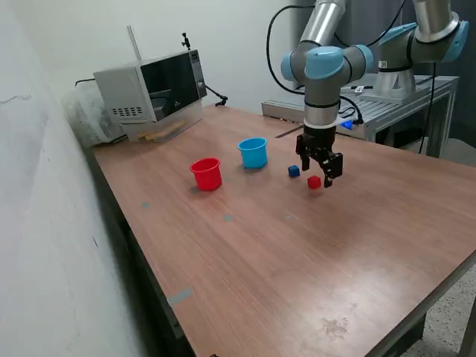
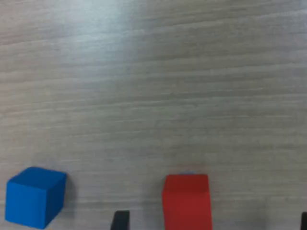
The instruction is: Place red objects in the red bin, and blue objects in the blue bin.
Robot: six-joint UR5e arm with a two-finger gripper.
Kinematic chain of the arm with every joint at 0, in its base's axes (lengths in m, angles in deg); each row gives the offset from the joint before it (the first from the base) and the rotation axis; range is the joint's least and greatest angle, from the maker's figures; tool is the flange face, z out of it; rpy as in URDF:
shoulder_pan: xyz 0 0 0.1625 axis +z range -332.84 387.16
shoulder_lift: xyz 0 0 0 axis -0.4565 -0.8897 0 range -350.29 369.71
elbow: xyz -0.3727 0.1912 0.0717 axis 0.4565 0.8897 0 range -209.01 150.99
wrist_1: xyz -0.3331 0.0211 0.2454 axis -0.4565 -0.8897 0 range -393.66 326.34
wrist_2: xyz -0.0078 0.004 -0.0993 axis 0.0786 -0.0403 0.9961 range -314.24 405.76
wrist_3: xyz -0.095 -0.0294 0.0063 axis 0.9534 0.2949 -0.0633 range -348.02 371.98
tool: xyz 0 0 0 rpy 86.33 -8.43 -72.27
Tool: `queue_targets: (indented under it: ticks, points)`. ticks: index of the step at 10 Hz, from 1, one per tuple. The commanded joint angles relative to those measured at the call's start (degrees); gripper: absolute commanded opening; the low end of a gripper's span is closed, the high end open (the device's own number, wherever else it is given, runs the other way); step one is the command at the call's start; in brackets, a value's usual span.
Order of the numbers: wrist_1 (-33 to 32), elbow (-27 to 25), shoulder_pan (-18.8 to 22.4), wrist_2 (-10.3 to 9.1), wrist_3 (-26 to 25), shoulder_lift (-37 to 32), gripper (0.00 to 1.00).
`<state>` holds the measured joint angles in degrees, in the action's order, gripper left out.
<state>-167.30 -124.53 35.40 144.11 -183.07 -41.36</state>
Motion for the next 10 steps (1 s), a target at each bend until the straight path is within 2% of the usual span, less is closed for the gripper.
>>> queue_targets:
  ticks: [1, 10]
  points:
    - [0.0, -0.5, 0.0, 0.00, 0.3, 0.4, 1.00]
    - [-0.1, -0.5, -0.9, 0.00, 3.9, 0.7, 1.00]
